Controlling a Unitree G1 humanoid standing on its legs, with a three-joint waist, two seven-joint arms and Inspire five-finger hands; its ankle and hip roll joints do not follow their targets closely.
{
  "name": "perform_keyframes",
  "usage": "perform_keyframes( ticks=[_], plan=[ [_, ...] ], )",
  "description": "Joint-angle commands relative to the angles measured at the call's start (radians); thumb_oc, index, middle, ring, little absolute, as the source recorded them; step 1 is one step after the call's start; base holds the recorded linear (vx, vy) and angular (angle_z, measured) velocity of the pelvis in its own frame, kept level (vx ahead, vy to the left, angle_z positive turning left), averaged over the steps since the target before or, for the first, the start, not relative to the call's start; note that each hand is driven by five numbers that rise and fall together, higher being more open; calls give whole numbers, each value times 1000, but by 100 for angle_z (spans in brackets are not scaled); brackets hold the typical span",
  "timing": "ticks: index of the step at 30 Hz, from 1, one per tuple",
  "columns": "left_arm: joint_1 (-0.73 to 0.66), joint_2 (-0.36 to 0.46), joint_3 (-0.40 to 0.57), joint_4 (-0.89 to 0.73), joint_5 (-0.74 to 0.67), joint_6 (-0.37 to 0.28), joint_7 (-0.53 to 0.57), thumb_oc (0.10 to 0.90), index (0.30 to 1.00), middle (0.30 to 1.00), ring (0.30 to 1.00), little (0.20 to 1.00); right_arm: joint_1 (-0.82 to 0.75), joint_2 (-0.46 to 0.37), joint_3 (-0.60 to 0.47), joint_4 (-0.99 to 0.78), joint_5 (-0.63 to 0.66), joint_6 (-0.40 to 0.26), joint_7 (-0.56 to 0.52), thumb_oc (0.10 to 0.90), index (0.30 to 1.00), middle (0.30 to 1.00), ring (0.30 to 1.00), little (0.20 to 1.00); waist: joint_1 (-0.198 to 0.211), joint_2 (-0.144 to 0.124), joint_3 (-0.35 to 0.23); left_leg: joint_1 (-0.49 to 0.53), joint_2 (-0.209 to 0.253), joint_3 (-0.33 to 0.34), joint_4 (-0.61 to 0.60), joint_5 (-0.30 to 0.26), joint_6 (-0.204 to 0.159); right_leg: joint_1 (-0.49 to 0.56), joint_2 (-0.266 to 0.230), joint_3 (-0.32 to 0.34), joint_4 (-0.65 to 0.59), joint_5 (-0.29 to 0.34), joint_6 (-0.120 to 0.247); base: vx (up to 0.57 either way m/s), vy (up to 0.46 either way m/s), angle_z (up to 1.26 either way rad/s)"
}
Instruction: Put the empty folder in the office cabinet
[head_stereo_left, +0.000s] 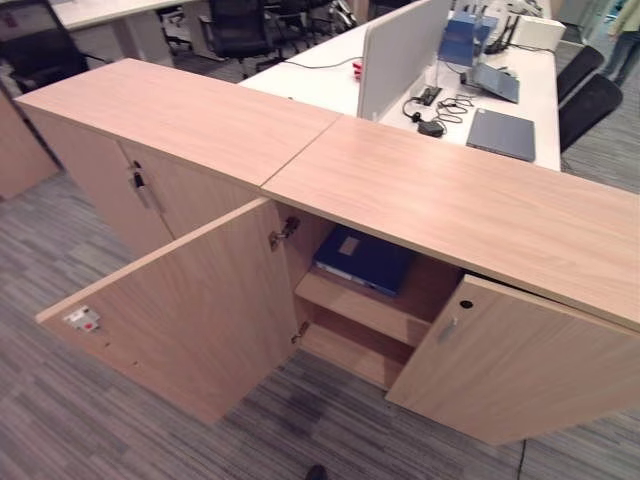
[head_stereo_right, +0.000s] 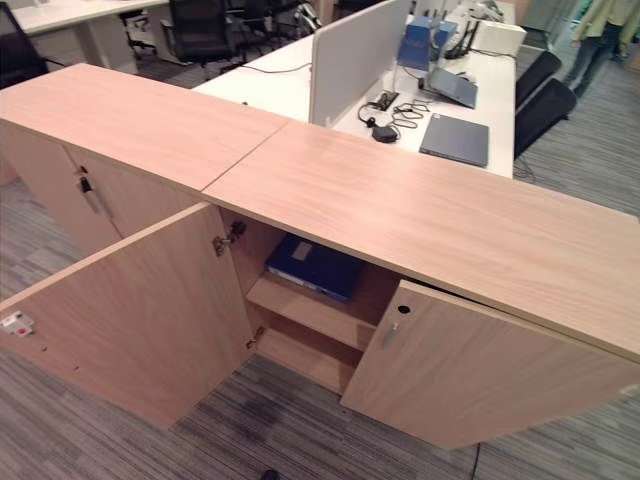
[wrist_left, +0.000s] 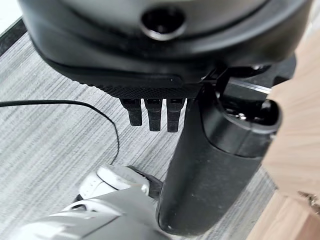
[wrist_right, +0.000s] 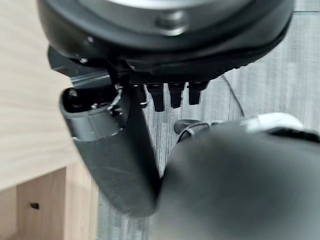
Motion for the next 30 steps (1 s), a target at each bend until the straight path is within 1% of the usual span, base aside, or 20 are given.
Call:
perform_keyframes(
  ticks=[1, 3, 4, 5, 6, 7, 8, 10, 11, 12, 14, 16, 17, 19, 21, 22, 25, 26, 29, 30],
  plan=[
    [-90, 47, 26, 22, -65, -29, -17, 800, 900, 900, 900, 900, 37, 15, 45, 8, -65, 3, 16, 800, 900, 900, 900, 900, 38, -9, 39, 10, 35, 75, 11, -55, -43, -23, -13, 13, 66, -83, 21, -17, -110, 25],
    [-94, 53, 28, 15, -74, -31, -18, 800, 900, 900, 900, 900, 37, 14, 50, 10, -71, 0, 15, 800, 900, 900, 900, 900, 42, -9, 43, 8, 37, 69, 15, -55, -47, -19, -9, 6, 62, -85, 17, -35, -94, 17],
    [-108, 64, 31, -6, -97, -44, -1, 800, 900, 900, 900, 900, 24, 3, 41, 2, -74, -7, 10, 800, 900, 900, 900, 900, 46, -10, 62, -32, 52, 94, 38, -37, -65, -15, -10, -27, 57, -93, 16, -100, -23, 23],
    [-114, 66, 31, -22, -104, -50, 7, 800, 900, 900, 900, 900, 16, -3, 38, -2, -70, -11, 3, 800, 900, 900, 900, 900, 43, -9, 72, -54, 64, 140, 53, -32, -67, -20, -16, -32, 57, -90, 19, -131, -6, 58],
    [-120, 83, 35, -39, -97, -57, 22, 800, 900, 900, 900, 900, 3, -8, 36, -11, -60, -14, 2, 800, 900, 900, 900, 900, 42, -9, 80, -71, 94, 238, 65, -29, -63, -25, -24, -41, 55, -83, 24, -66, 11, 73],
    [-124, 95, 37, -44, -81, -64, 32, 800, 900, 900, 900, 900, -1, -12, 25, -18, -54, -19, 4, 800, 900, 900, 900, 900, 30, -13, 81, -64, 140, 383, 77, -44, -63, -22, -30, -55, 55, -89, 36, -111, 7, 86],
    [-47, 135, 45, -118, 5, -81, 53, 800, 900, 900, 900, 900, 9, -28, -15, -29, -28, -34, 2, 800, 900, 900, 900, 900, 30, -7, 86, -73, 211, 569, 109, -34, -57, -28, -39, -91, 42, -72, 38, -80, -12, 70],
    [-45, 134, 46, -121, 6, -80, 54, 800, 900, 900, 900, 900, 9, -28, -14, -28, -28, -35, 3, 800, 900, 900, 900, 900, 31, -7, 85, -74, 212, 571, 110, -35, -58, -29, -38, -90, 41, -71, 37, -67, 19, 85],
    [-34, 134, 63, -149, 25, -96, 82, 800, 900, 900, 900, 900, 14, -43, -52, -26, 6, -36, -3, 800, 900, 900, 900, 900, 18, 1, 79, -50, 250, 650, 102, -30, -76, -37, -38, -111, 26, -61, 35, -42, 24, 92],
    [-33, 133, 63, -150, 25, -95, 82, 800, 900, 900, 900, 900, 14, -44, -52, -26, 6, -36, -3, 800, 900, 900, 900, 900, 18, 1, 79, -49, 250, 650, 101, -30, -77, -36, -38, -110, 25, -60, 35, -12, 77, 87],
    [4, 160, 110, -195, 8, -100, 96, 800, 900, 900, 900, 900, 11, -71, -87, 9, 4, -34, -7, 800, 900, 900, 900, 900, 22, 23, 69, -26, 253, 576, 75, -28, -94, -31, -39, -98, 17, -62, 31, 73, 104, 33],
    [14, 180, 128, -218, 8, -101, 99, 800, 900, 900, 900, 900, 17, -76, -90, 10, -3, -33, -2, 800, 900, 900, 900, 900, 24, 30, 64, -14, 252, 552, 54, -24, -97, -29, -36, -92, 15, -63, 31, 60, 89, 0],
    [14, 225, 149, -248, 23, -100, 92, 800, 900, 900, 900, 900, 26, -86, -98, 9, -22, -31, 8, 800, 900, 900, 900, 900, 25, 42, 57, 0, 251, 518, 10, -5, -105, -24, -33, -88, 12, -64, 29, 48, 110, 12],
    [-1, 249, 163, -247, 21, -98, 81, 800, 900, 900, 900, 900, 30, -115, -114, 19, -34, -22, 28, 800, 900, 900, 900, 900, 22, 44, 51, 2, 250, 519, 0, -6, -106, -23, -32, -93, 6, -59, 32, 32, 122, 23],
    [-14, 298, 237, -224, -58, -88, 56, 800, 900, 900, 900, 900, 24, -171, -169, 53, -51, -10, 34, 800, 900, 900, 900, 900, 17, 54, 33, 15, 244, 541, -6, -17, -102, -25, -40, -92, 0, -44, 47, 30, 218, 30],
    [-18, 314, 253, -211, -61, -85, 47, 800, 900, 900, 900, 900, 17, -183, -180, 58, -55, -5, 40, 800, 900, 900, 900, 900, 15, 60, 27, 23, 237, 546, -6, -26, -99, -27, -47, -85, 0, -36, 55, 42, 243, 11],
    [-29, 345, 245, -229, -8, -84, 39, 800, 900, 900, 900, 900, 17, -197, -195, 61, -63, -1, 52, 800, 900, 900, 900, 900, 10, 71, 16, 37, 223, 551, -6, -49, -91, -28, -62, -69, 0, -23, 66, 34, 231, -18],
    [-41, 372, 250, -257, 10, -83, 39, 800, 900, 900, 900, 900, 11, -215, -219, 65, -53, 6, 59, 800, 900, 900, 900, 900, 3, 76, 7, 46, 206, 561, -6, -70, -80, -31, -78, -57, 0, -6, 80, 19, 271, -22],
    [-65, 417, 242, -316, 59, -82, 46, 800, 900, 900, 900, 900, 10, -230, -240, 76, -47, 11, 70, 800, 900, 900, 900, 900, -6, 78, -6, 54, 181, 569, -6, -95, -62, -38, -104, -46, 1, 19, 100, 17, 260, -13],
    [-85, 430, 226, -347, 84, -79, 46, 800, 900, 900, 900, 900, 1, -255, -256, 90, -46, 22, 80, 800, 900, 900, 900, 900, -7, 77, -11, 55, 172, 569, -6, -103, -57, -40, -114, -45, 1, 27, 107, 4, 213, -14]
  ],
)
